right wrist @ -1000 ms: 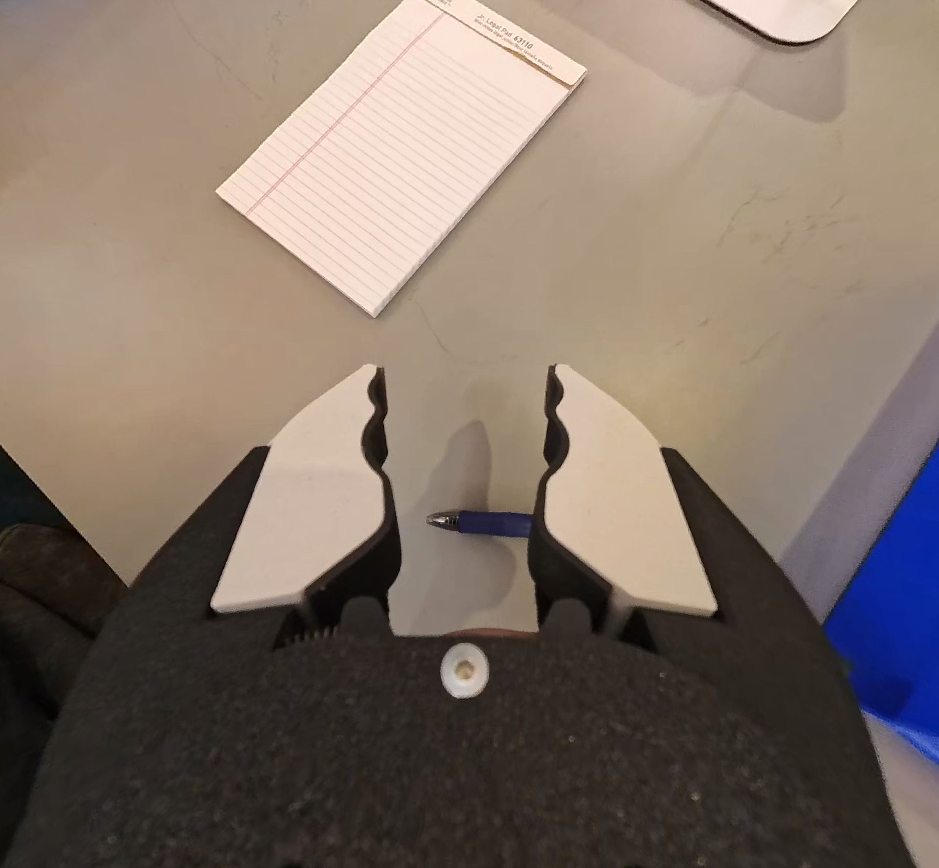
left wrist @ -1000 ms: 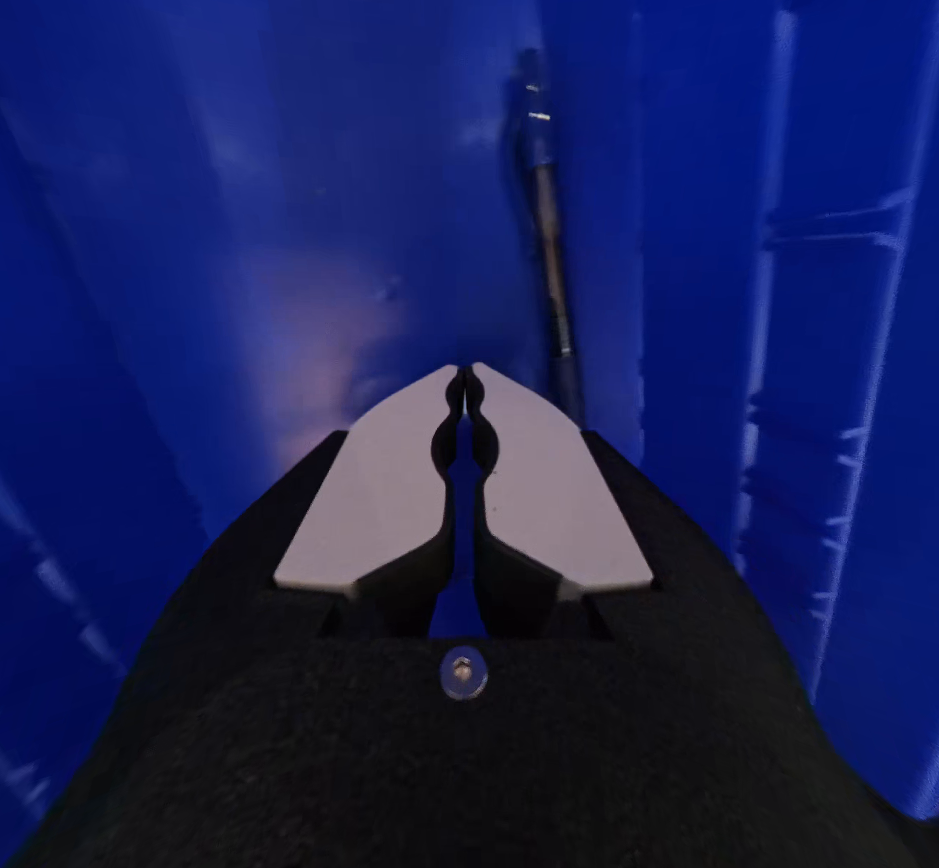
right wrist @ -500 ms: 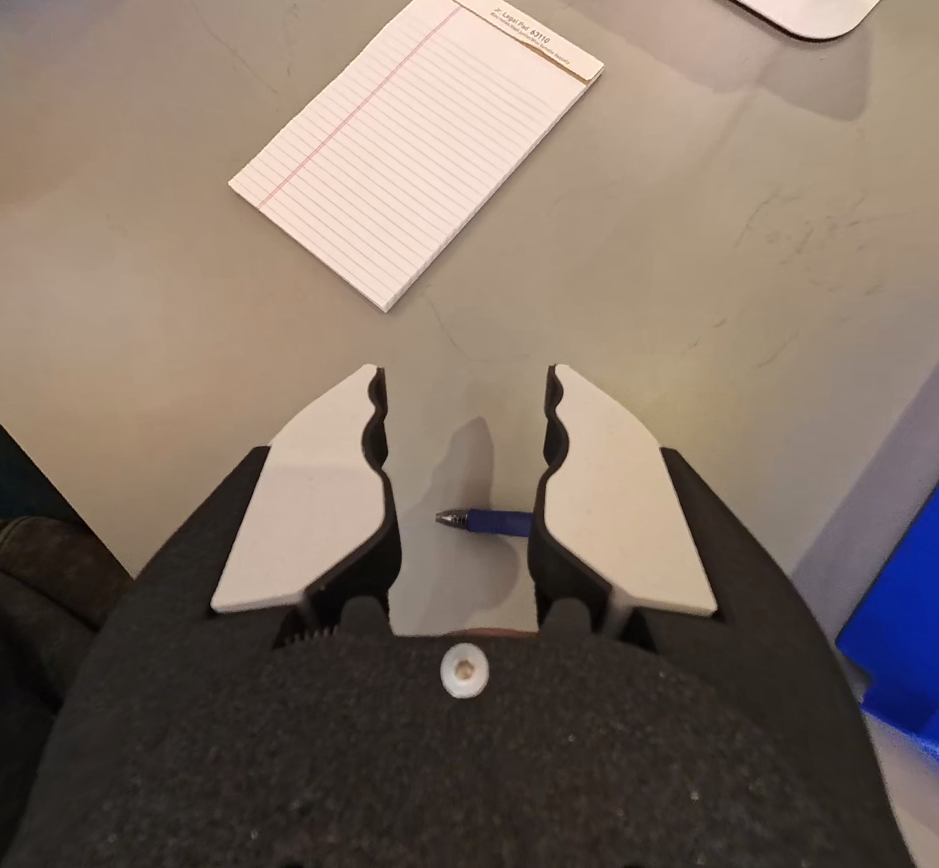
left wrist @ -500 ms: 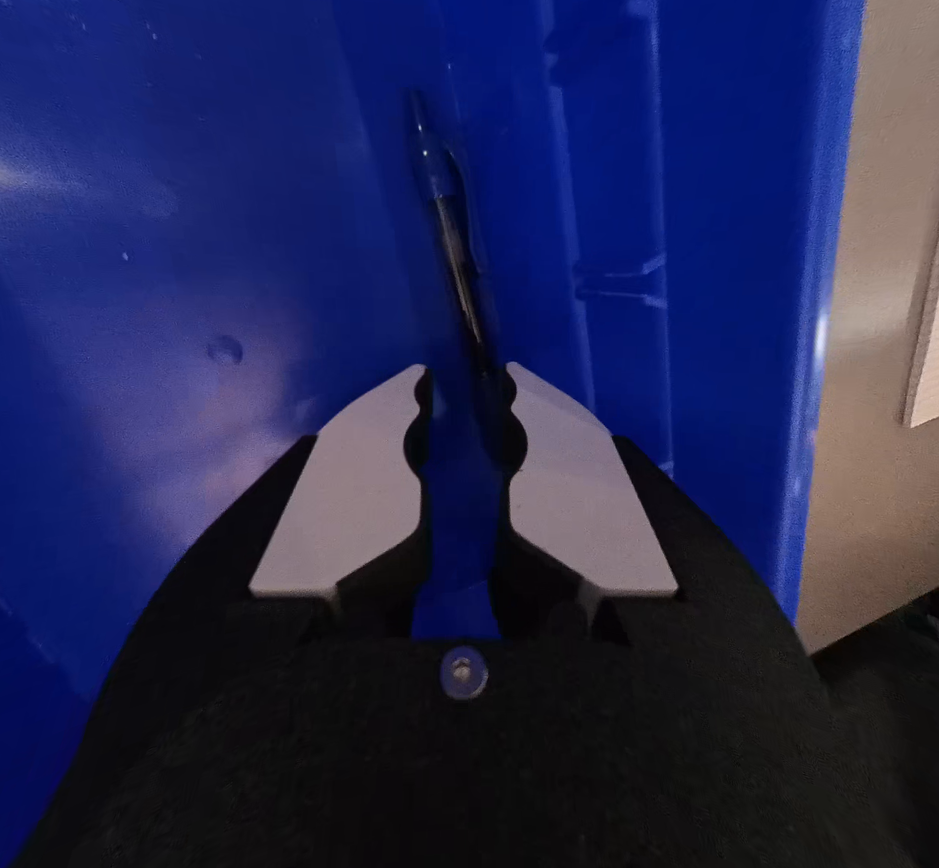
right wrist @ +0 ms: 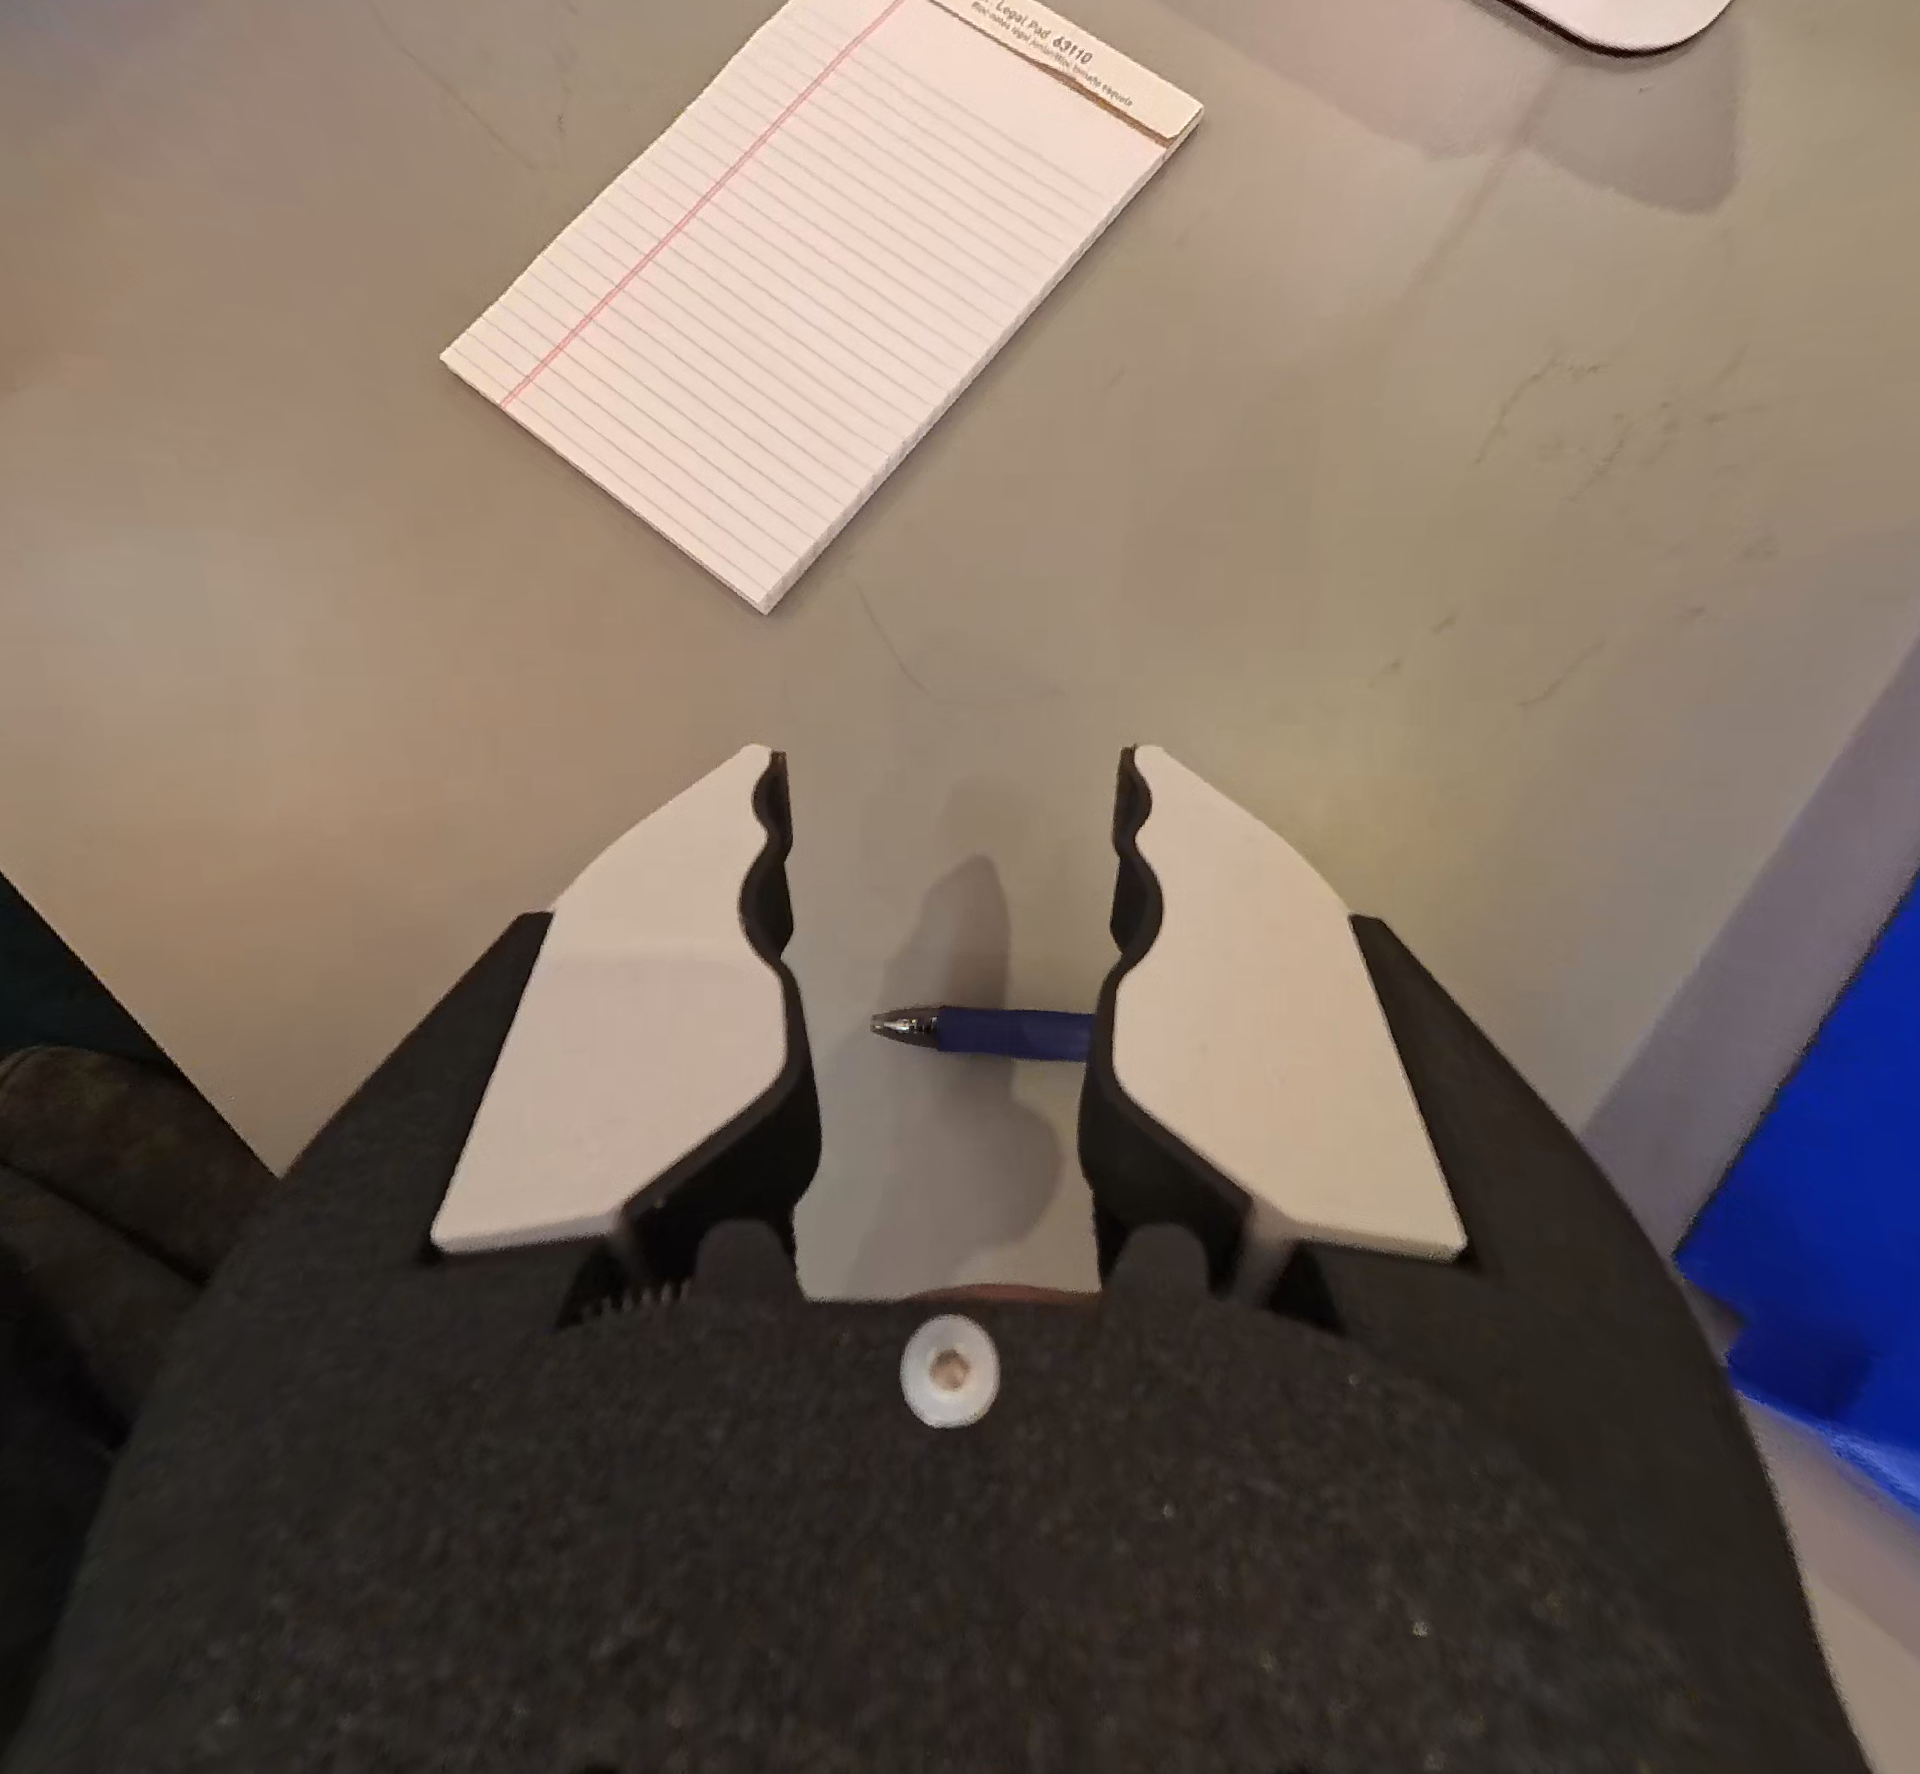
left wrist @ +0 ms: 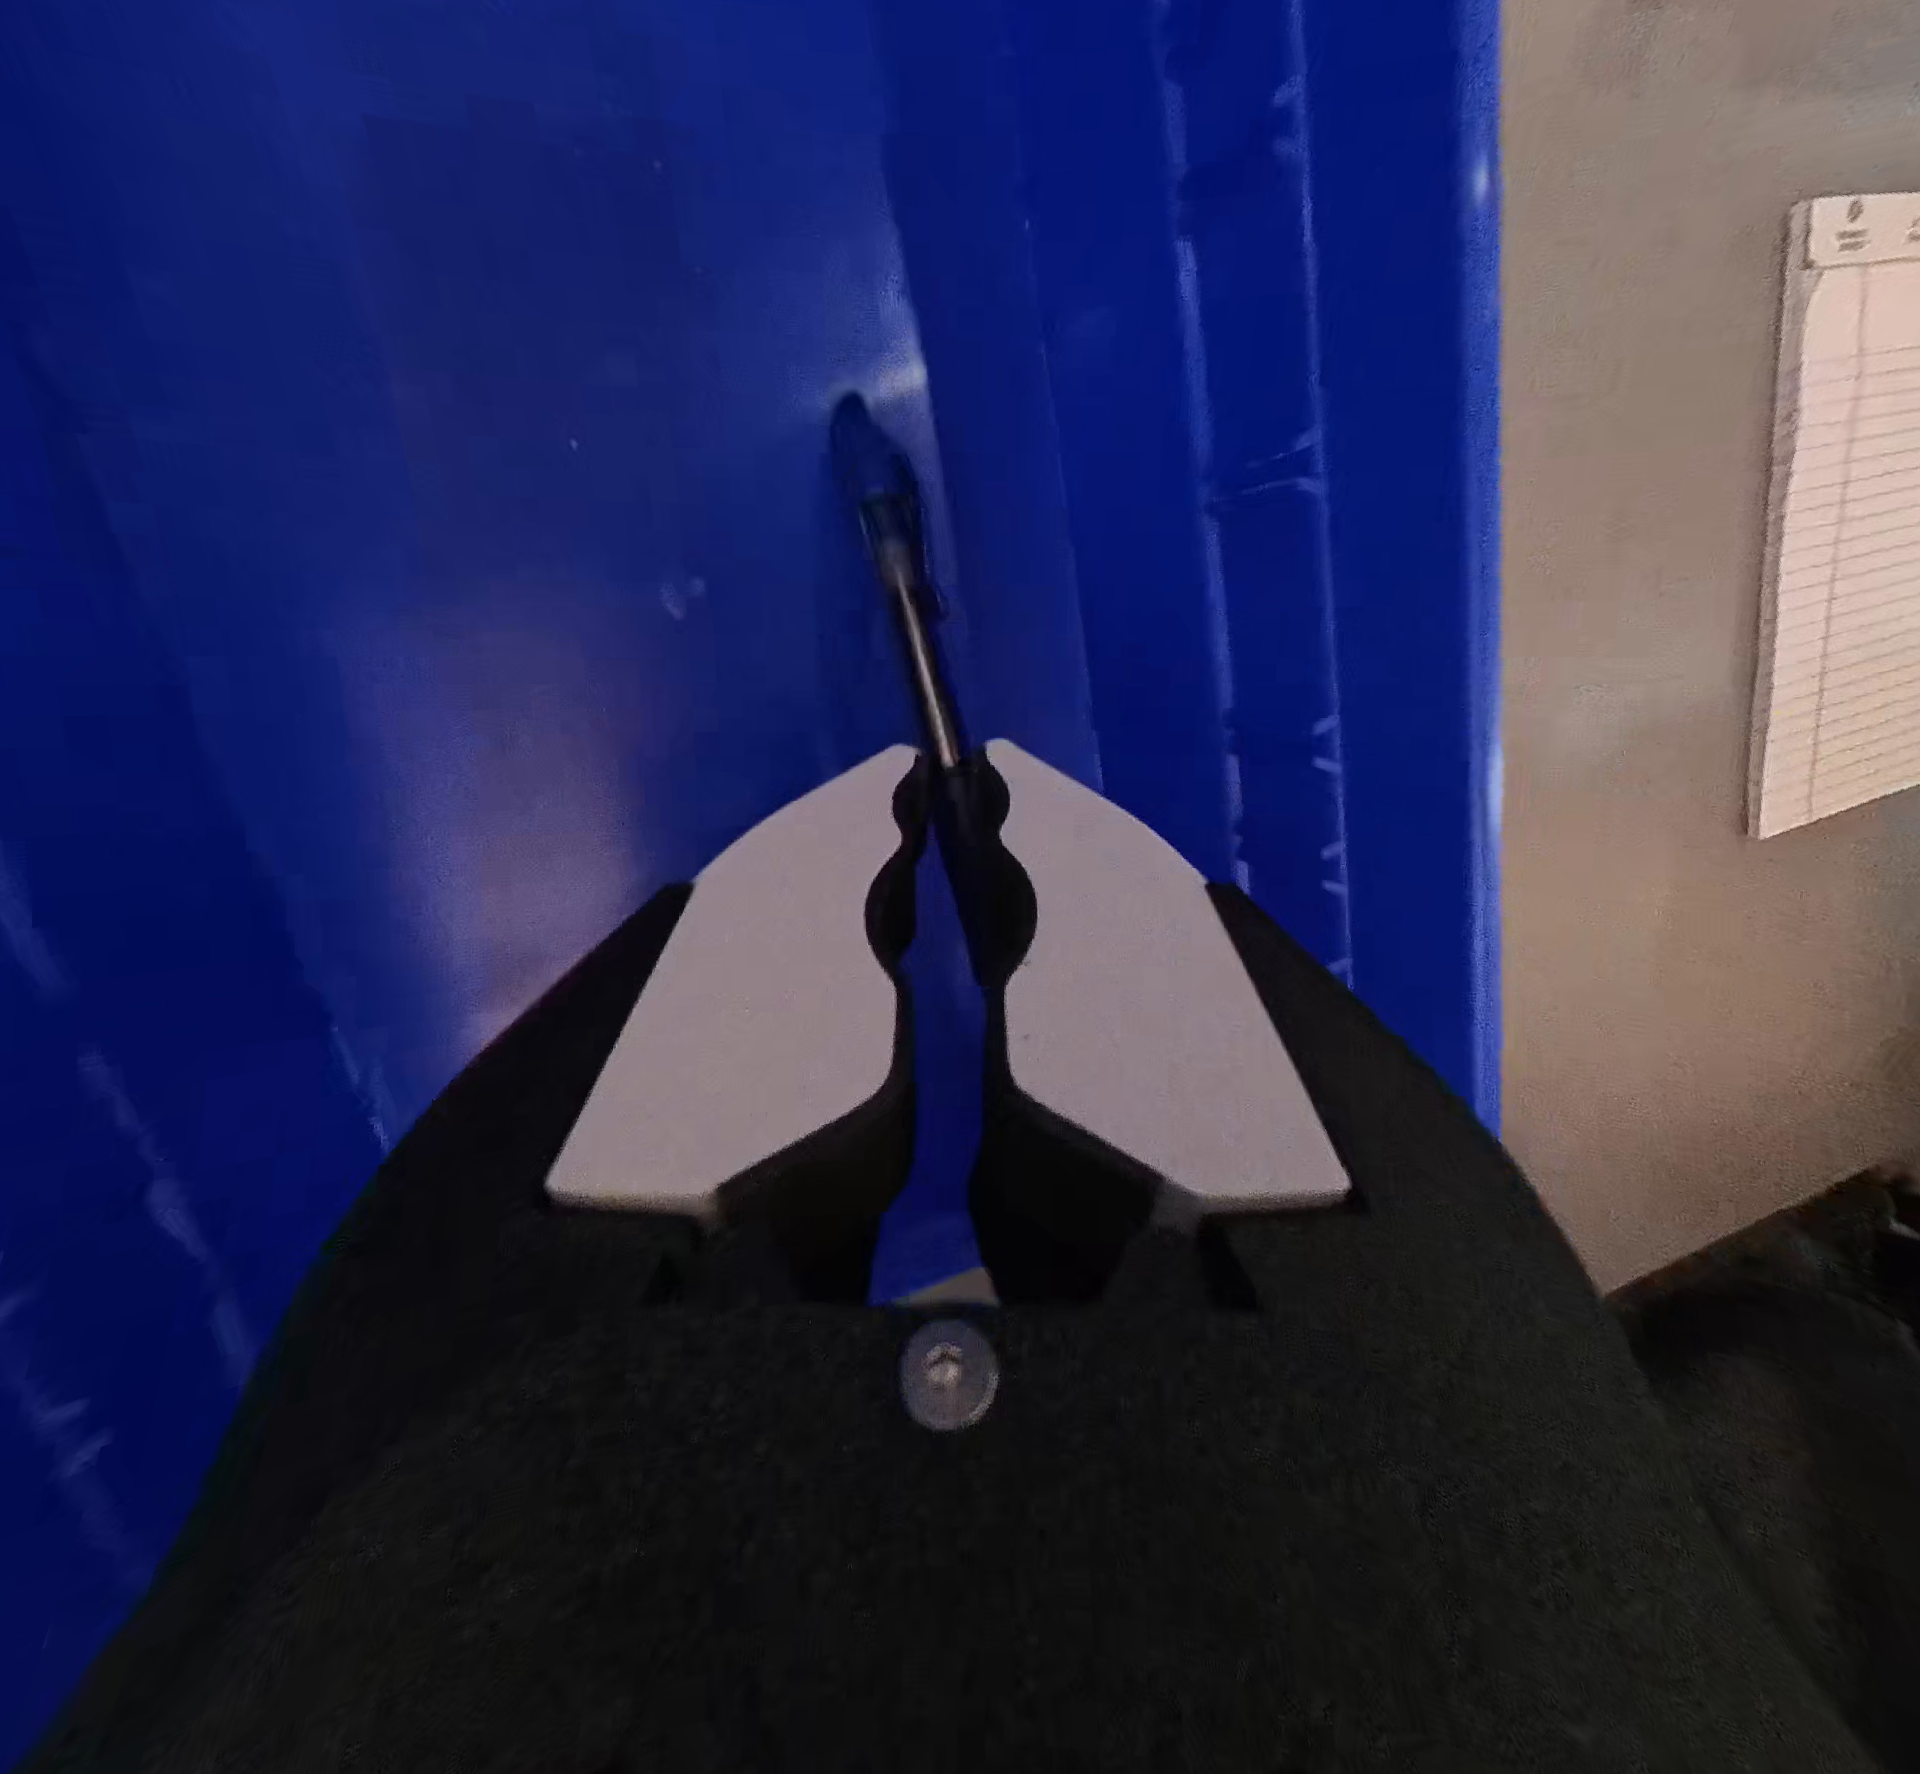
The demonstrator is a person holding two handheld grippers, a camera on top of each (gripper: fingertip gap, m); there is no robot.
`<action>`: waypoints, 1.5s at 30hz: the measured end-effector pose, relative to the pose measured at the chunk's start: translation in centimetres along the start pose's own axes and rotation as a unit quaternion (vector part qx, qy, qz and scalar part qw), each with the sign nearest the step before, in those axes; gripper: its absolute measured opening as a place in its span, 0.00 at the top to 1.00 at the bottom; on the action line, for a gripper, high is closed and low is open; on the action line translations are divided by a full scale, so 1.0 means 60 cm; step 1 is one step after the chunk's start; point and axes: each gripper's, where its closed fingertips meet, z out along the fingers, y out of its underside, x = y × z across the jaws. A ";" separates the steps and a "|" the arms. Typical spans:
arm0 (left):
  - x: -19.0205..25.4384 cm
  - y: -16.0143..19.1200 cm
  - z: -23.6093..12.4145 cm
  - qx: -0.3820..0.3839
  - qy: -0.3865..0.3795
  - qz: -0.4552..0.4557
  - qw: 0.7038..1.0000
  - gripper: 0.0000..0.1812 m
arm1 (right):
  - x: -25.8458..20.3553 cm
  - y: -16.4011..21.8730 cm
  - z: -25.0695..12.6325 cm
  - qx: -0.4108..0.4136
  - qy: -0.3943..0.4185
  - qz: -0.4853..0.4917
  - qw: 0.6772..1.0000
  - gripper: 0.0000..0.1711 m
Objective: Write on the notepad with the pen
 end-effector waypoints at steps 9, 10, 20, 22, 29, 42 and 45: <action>0.059 -0.023 -0.121 0.065 -0.022 0.060 0.996 1.00 | -0.014 -0.009 -0.010 0.017 -0.004 -0.008 1.000 0.65; 0.061 -0.020 -0.121 0.064 -0.026 0.065 0.995 1.00 | -0.014 -0.006 -0.011 0.018 -0.005 -0.007 1.000 0.65; 0.001 0.077 -0.016 -0.168 -0.043 0.098 0.980 0.69 | -0.007 0.021 -0.022 0.022 -0.006 0.001 1.000 0.65; -0.038 0.088 0.006 -0.212 -0.081 0.104 0.968 0.67 | -0.007 0.024 -0.022 0.023 -0.005 0.001 1.000 0.65; -0.088 0.060 0.022 -0.194 -0.146 0.191 0.951 0.68 | 0.002 0.035 -0.027 0.021 -0.001 0.003 1.000 0.65; -0.068 0.050 0.028 -0.137 -0.105 0.218 0.961 0.94 | 0.008 0.043 -0.036 0.026 0.003 0.007 1.000 0.66; -0.024 0.020 -0.041 -0.051 -0.113 0.190 0.974 0.94 | 0.017 0.037 -0.045 0.029 0.011 -0.001 1.000 0.66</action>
